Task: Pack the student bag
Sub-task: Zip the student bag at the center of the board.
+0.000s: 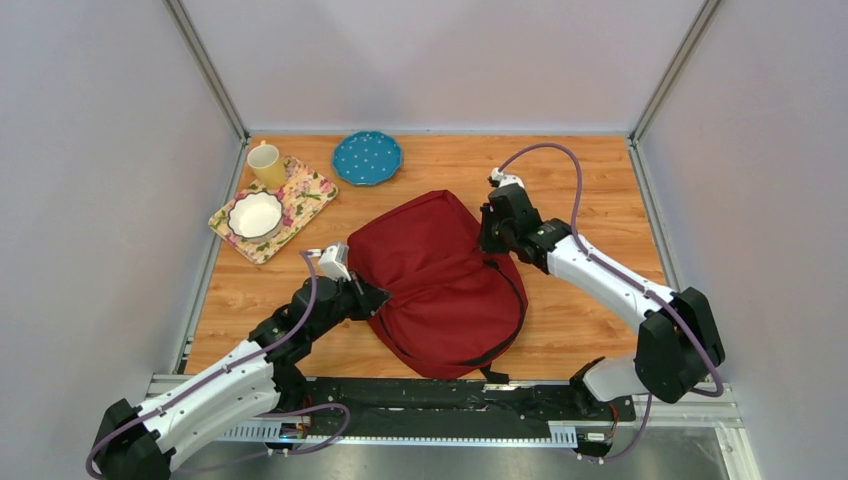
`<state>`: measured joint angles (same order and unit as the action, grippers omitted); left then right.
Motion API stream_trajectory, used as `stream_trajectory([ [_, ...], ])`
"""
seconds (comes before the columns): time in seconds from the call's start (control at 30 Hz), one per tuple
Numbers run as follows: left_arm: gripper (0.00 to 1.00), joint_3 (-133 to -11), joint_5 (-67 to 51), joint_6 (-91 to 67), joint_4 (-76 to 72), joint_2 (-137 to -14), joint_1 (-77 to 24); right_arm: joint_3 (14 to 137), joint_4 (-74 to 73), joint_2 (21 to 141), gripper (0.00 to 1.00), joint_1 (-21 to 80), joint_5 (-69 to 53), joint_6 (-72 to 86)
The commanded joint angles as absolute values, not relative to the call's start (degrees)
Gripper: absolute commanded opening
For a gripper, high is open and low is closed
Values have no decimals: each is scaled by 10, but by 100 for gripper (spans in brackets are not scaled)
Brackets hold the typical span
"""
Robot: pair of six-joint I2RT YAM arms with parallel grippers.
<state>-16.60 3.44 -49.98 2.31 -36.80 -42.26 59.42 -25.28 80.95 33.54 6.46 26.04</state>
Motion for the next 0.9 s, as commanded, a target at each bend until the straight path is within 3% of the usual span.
stream_trajectory([
  [0.0,0,-169,39,-489,26,-364,-422,580,-232,780,26,317,70,255],
  [0.03,0,-167,36,-490,24,-365,-422,577,-232,776,42,313,59,258],
  [0.13,0,-163,30,-492,12,-369,-422,568,-225,766,60,306,30,288],
  [0.17,0,-163,29,-492,10,-372,-422,568,-222,765,61,304,25,305],
  [0.53,0,-164,11,-493,3,-388,-422,590,-166,810,62,310,-77,337],
  [0.87,0,-161,10,-493,-8,-387,-422,671,-236,893,51,335,-71,219],
])
